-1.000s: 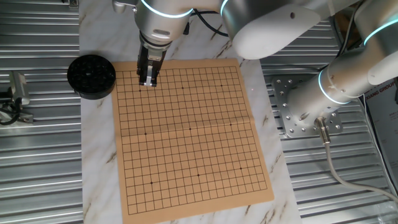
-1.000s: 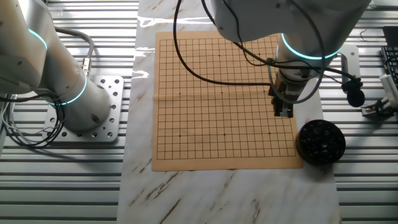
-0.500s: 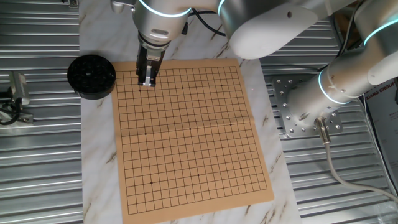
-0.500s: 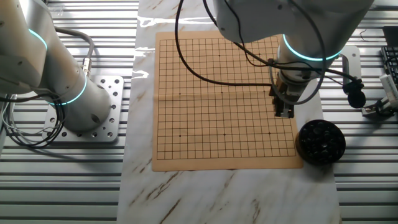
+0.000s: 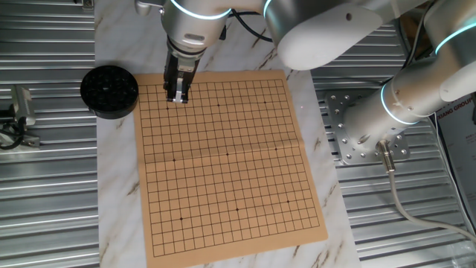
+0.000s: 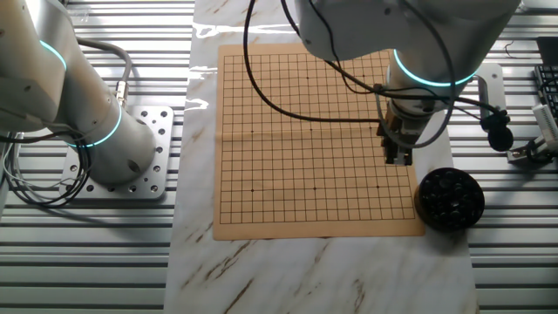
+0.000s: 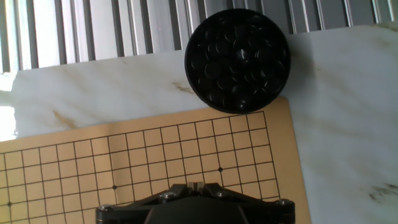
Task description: Play the first move as black on the 3-4 point in the upper right corner of the Go board
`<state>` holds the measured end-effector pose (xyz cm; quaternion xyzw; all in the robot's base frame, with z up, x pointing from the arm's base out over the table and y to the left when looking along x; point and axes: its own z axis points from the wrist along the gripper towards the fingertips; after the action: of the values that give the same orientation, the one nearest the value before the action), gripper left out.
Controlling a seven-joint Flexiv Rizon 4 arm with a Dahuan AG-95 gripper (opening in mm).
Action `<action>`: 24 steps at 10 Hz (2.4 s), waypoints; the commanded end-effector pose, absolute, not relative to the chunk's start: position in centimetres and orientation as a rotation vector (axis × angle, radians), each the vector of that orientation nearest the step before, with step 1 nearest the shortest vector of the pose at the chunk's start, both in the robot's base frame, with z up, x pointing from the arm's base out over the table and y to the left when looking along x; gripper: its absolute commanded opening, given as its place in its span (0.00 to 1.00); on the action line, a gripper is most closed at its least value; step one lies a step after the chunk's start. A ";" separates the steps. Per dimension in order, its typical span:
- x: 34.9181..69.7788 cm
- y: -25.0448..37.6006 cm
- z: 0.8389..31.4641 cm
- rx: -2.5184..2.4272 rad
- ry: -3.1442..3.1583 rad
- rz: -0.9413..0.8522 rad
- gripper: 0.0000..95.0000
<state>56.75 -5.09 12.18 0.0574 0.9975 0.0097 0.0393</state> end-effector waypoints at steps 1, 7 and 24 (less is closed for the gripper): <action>56.8 -5.1 12.2 0.179 3.056 0.028 0.00; 60.8 -4.5 10.5 0.179 3.060 0.028 0.00; 67.8 -7.8 11.2 -0.054 3.086 0.001 0.00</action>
<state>67.61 -7.77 11.30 -0.0100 0.9995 -0.0002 0.0300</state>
